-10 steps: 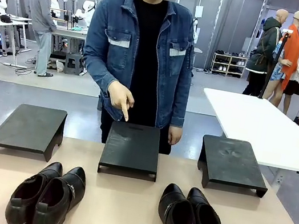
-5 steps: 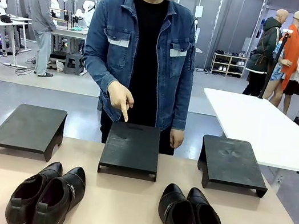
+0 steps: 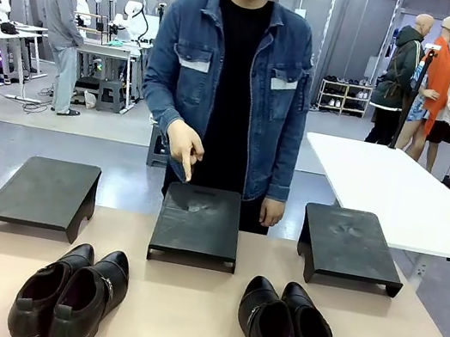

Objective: Place the shoes on the stand as instructed by the person.
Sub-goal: Pick up one pair of Shoes and place it on the Shoes Stand indicated by the person.

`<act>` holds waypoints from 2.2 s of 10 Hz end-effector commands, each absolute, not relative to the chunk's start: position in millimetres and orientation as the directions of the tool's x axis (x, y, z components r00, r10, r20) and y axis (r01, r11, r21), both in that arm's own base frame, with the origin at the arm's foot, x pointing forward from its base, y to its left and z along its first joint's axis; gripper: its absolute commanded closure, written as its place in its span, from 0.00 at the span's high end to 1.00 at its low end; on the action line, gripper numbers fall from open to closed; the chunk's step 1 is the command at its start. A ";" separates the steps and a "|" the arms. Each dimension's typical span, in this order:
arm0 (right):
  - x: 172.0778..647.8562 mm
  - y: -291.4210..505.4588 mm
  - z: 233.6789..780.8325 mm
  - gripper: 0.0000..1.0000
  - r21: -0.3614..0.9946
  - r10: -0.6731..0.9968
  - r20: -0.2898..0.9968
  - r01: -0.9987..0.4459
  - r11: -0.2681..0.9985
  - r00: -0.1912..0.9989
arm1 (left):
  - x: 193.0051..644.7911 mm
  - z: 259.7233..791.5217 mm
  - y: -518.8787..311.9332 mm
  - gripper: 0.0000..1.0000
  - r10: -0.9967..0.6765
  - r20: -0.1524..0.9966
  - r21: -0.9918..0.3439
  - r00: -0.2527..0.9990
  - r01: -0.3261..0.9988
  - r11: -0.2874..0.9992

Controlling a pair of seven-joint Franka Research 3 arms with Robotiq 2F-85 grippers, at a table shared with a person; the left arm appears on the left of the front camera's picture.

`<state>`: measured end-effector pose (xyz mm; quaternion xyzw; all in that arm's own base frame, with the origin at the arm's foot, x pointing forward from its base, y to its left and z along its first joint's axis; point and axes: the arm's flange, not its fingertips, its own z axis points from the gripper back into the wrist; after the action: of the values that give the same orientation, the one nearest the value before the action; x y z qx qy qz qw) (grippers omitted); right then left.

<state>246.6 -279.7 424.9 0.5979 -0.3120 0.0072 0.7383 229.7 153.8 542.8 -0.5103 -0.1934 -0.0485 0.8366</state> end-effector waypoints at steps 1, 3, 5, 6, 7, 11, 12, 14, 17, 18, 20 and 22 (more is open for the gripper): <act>245.2 -279.9 424.7 1.00 0.878 -0.363 0.471 -0.388 0.280 0.804 | 231.0 580.3 97.2 1.00 -0.029 0.320 -0.763 0.947 0.276 0.584; 245.2 -279.9 424.7 1.00 0.878 -0.363 0.471 -0.388 0.280 0.804 | 237.3 603.0 27.6 1.00 -0.111 0.243 -0.624 0.964 0.243 0.742; 245.2 -279.9 424.7 1.00 0.878 -0.363 0.471 -0.388 0.280 0.804 | 242.3 610.8 -29.2 1.00 -0.220 0.223 -0.495 0.950 0.305 0.814; 245.2 -279.9 424.7 1.00 0.878 -0.363 0.471 -0.388 0.280 0.804 | 245.9 611.7 -51.9 1.00 -0.239 0.215 -0.424 0.947 0.311 0.851; 245.2 -279.9 424.7 1.00 0.878 -0.363 0.471 -0.388 0.280 0.804 | 247.7 611.2 -77.3 1.00 -0.256 0.206 -0.329 0.944 0.313 0.891; 245.2 -279.9 424.7 1.00 0.878 -0.363 0.471 -0.388 0.280 0.804 | 254.2 583.9 -148.4 1.00 -0.171 0.205 -0.105 0.964 0.195 0.975; 245.2 -279.9 424.7 1.00 0.878 -0.363 0.471 -0.388 0.280 0.804 | 259.8 573.5 -160.5 1.00 -0.140 0.203 -0.077 0.969 0.158 0.984; 245.2 -279.9 424.7 1.00 0.878 -0.363 0.471 -0.388 0.280 0.804 | 270.6 546.9 -174.2 1.00 -0.093 0.192 -0.082 0.977 0.110 0.991; 245.2 -279.9 424.7 1.00 0.878 -0.363 0.471 -0.388 0.280 0.804 | 280.7 499.6 -174.7 1.00 -0.039 0.201 -0.110 0.979 0.062 0.992; 245.2 -279.9 424.7 1.00 0.878 -0.363 0.471 -0.388 0.280 0.804 | 281.0 487.8 -174.6 1.00 -0.023 0.191 -0.115 0.981 0.046 0.992; 245.2 -279.9 424.7 1.00 0.878 -0.363 0.471 -0.388 0.280 0.804 | 295.6 453.2 -177.4 1.00 -0.019 0.232 -0.100 0.973 0.043 0.994; 245.2 -279.9 424.7 1.00 0.878 -0.363 0.471 -0.388 0.280 0.804 | 297.3 436.7 -179.1 1.00 0.018 0.224 -0.105 0.974 0.006 0.994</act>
<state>246.5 -280.0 424.2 0.5984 -0.3111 0.0062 0.7383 308.3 -180.5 465.3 -0.0595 -0.1023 -0.0173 0.9928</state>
